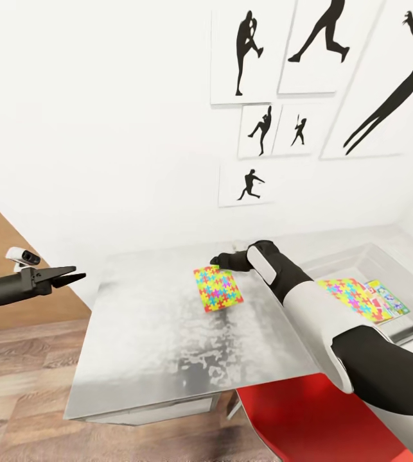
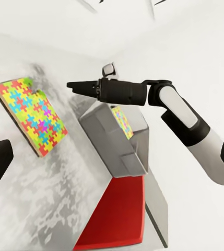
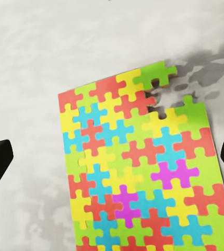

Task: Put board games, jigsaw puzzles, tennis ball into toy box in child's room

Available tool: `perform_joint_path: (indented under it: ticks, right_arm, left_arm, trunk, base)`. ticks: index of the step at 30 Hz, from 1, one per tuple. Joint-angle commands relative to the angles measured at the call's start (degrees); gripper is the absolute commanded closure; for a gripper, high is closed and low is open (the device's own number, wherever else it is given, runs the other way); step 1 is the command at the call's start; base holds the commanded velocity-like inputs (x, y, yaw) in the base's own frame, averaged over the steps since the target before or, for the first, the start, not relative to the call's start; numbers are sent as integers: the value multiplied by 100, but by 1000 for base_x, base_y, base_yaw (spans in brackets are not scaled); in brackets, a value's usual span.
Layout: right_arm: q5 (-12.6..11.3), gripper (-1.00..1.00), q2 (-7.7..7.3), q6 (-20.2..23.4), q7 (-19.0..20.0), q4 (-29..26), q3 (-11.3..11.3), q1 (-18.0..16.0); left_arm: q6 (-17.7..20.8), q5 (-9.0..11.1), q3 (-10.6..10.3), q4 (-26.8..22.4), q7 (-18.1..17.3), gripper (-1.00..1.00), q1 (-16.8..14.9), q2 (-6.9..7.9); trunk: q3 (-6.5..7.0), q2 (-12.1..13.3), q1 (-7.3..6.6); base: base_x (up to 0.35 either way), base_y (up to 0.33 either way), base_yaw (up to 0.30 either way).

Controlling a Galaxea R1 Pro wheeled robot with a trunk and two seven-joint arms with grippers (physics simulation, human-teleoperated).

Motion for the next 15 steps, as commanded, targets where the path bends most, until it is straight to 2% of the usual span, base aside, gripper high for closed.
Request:
perform_joint_path:
  ticks: [1, 11, 15]
  right_arm:
    - [-37, -100, -10, 17, -27, -5, 25, -17]
    - [-37, -100, -211, 175, -19, -4, 0, -144]
    - [-37, -100, -237, 222, -18, -3, -3, -198]
  left_arm:
    - [55, 16, -3, -1, -7, -100, -4, 6]
    - [61, 16, 3, 4, -9, -100, -4, 28]
    - [63, 16, 1, 5, -9, -100, -4, 29]
  trunk:
    - [-20, -11, 3]
    - [-113, -11, 3]
    - [-151, -11, 3]
  base:
    - [0, 0, 0]
    - [0, 0, 0]
    - [0, 0, 0]
